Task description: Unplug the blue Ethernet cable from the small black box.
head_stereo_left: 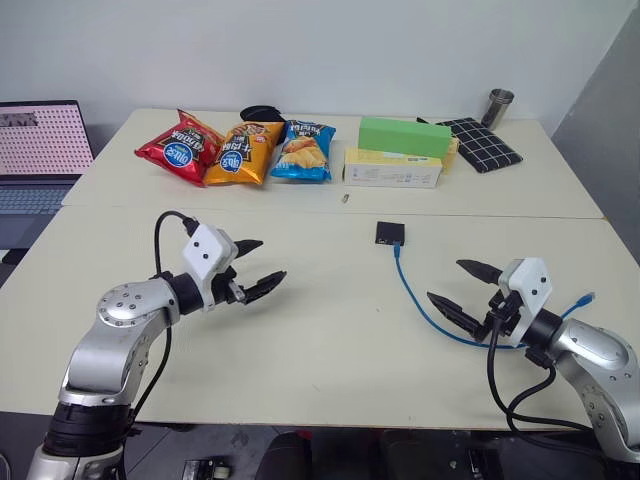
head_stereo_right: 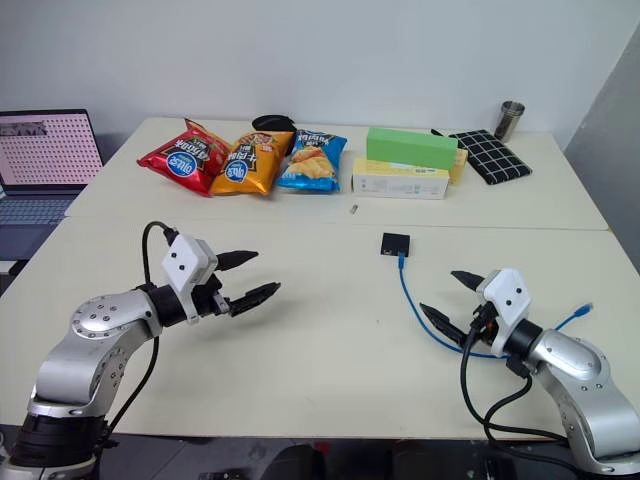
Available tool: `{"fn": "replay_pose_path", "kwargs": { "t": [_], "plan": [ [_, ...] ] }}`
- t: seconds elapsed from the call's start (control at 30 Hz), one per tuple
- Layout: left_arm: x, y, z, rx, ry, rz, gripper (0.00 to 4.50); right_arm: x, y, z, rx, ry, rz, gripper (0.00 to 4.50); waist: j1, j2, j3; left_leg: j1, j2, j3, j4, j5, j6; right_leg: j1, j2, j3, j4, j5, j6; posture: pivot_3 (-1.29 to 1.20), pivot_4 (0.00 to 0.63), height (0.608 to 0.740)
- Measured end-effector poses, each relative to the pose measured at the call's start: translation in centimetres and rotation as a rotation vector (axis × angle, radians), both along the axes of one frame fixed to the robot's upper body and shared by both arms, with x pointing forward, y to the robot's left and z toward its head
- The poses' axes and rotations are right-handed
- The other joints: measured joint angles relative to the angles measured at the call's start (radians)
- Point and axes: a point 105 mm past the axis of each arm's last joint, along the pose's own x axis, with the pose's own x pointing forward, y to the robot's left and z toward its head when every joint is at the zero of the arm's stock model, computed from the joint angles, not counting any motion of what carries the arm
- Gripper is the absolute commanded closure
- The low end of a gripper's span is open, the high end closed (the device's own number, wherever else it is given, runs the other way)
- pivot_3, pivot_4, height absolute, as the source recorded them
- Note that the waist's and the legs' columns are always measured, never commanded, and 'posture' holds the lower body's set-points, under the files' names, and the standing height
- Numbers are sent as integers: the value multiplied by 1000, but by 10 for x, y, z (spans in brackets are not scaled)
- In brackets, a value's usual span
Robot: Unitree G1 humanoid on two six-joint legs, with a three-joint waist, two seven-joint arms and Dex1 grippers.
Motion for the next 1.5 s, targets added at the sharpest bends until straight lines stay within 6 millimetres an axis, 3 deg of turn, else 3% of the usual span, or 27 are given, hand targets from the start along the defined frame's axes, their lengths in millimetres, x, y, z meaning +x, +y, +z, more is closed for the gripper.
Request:
{"fn": "replay_pose_path", "kwargs": {
  "t": [0.57, 0.73, 0.83, 1.0, 1.2, 1.3, 1.5],
  "plan": [
    [-8, -7, 3, -5, 4, -57, 519, 2, 0, 0, -4, -1, -10, 188, 0, 0, 0, 0, 0, 0, 0, 0, 0, 0, 0, 0, 0, 0, 0, 0, 150, 740],
    [-24, -29, 6, -43, 8, -201, 519, 4, 15, -11, 19, 27, -18, 188, 0, 0, 0, 0, 0, 0, 0, 1, -2, 0, 0, 0, 0, 0, 0, 0, 150, 740],
    [-32, -37, 4, -43, 41, -284, 519, 18, 33, -17, 40, 8, -79, 188, -2, 0, 0, 0, 0, 0, 0, 1, -2, 0, 1, 1, 1, 0, 0, 0, 150, 740],
    [-40, -41, -3, -9, 84, -359, 519, 44, 42, -36, 26, 29, -213, 188, -1, 0, 1, -1, 0, 0, 0, 1, -3, -2, 1, 0, 0, 0, 0, 0, 150, 740],
    [-40, -44, 0, 11, 80, -399, 519, 82, 77, -50, 60, 64, -339, 188, -6, 1, 1, -1, 0, 1, 0, 2, -3, -4, 1, 2, 2, 0, 0, 0, 150, 740],
    [-39, -43, -1, 14, 79, -398, 488, 92, 83, -55, 37, 60, -382, 664, -2, 1, 1, -2, 0, 1, 0, 2, -3, -4, 1, 1, 1, 0, 0, 0, 150, 740],
    [-39, -38, -8, 12, 85, -381, 488, 106, 86, -54, 43, 28, -499, 2158, -7, 1, 0, -1, 0, 1, 0, 2, -3, -5, 1, 1, 3, 0, 0, 0, 150, 740]
  ]
}}
